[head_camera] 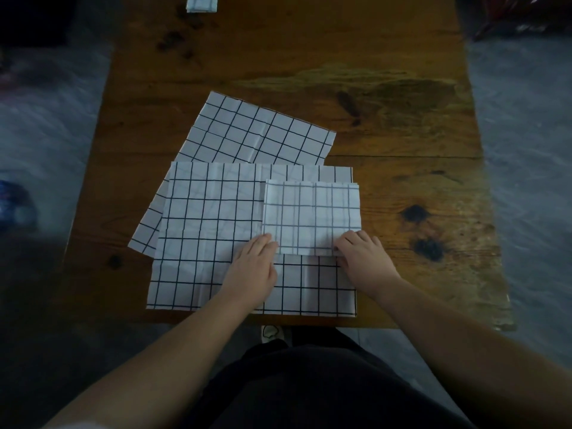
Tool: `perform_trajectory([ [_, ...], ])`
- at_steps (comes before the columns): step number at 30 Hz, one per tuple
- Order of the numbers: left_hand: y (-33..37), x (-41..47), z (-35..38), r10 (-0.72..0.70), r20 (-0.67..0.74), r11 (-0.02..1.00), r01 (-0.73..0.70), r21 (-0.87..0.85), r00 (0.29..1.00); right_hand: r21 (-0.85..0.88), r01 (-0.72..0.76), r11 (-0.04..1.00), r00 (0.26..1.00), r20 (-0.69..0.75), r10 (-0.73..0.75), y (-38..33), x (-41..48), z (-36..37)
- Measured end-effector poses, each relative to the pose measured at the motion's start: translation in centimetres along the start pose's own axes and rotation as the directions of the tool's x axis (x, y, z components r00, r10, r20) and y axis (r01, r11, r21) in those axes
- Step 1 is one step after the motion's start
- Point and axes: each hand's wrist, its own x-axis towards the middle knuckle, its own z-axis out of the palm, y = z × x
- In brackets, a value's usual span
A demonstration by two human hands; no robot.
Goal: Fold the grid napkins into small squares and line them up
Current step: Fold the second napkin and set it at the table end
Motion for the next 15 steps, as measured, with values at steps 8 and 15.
perform_trajectory([
  [8,0.5,1.4,-1.6,-0.027,-0.069,1.000,0.027,0.001,0.997,-0.146,0.100,0.984,0.995,-0.003,-0.102,0.4,0.8,-0.9],
  [15,5.1,0.4,-1.3,-0.308,0.319,0.652,0.444,-0.615,0.896,-0.016,0.018,1.000,0.994,-0.108,-0.020,-2.8,-0.3,-0.7],
])
